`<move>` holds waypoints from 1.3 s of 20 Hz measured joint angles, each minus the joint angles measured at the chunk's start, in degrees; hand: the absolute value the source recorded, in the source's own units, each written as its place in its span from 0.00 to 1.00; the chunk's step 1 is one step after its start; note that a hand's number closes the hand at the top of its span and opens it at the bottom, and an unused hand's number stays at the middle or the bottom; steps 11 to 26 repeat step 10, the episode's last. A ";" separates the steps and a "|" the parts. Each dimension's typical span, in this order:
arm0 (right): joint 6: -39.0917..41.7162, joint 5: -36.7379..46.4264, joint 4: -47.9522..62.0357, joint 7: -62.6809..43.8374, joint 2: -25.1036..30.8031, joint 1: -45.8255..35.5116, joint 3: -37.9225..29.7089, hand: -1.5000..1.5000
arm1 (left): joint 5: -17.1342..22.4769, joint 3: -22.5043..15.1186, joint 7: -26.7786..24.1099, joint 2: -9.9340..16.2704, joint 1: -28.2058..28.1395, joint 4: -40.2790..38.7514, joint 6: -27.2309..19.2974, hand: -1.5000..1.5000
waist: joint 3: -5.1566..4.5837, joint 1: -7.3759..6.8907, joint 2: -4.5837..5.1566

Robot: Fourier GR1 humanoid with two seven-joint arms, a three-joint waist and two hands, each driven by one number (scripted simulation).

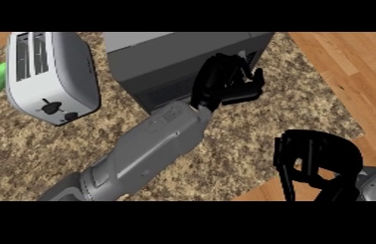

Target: Pick up the milk, place it into the microwave and close the microwave

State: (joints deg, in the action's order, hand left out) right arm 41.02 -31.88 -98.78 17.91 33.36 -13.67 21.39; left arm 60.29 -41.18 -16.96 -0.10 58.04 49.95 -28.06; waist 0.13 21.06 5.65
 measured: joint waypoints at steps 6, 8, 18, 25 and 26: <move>-1.79 0.77 -3.59 0.10 -0.99 3.47 1.38 1.00 | 2.29 -0.79 -2.01 0.02 -1.52 -0.85 6.36 1.00 | -0.07 -1.59 -0.49; -2.50 1.30 -4.81 0.07 -1.42 4.48 1.96 1.00 | 2.87 -1.06 -2.55 0.03 -1.83 -1.23 8.27 1.00 | -0.08 -2.06 -0.59; -3.23 1.84 -6.07 0.01 -1.79 5.54 2.52 1.00 | 3.37 -1.33 -3.13 0.03 -2.16 -1.68 9.93 1.00 | -0.09 -2.44 -0.73; -3.23 1.84 -6.07 0.01 -1.79 5.54 2.52 1.00 | 3.37 -1.33 -3.13 0.03 -2.16 -1.68 9.93 1.00 | -0.09 -2.44 -0.73; -3.23 1.84 -6.07 0.01 -1.79 5.54 2.52 1.00 | 3.37 -1.33 -3.13 0.03 -2.16 -1.68 9.93 1.00 | -0.09 -2.44 -0.73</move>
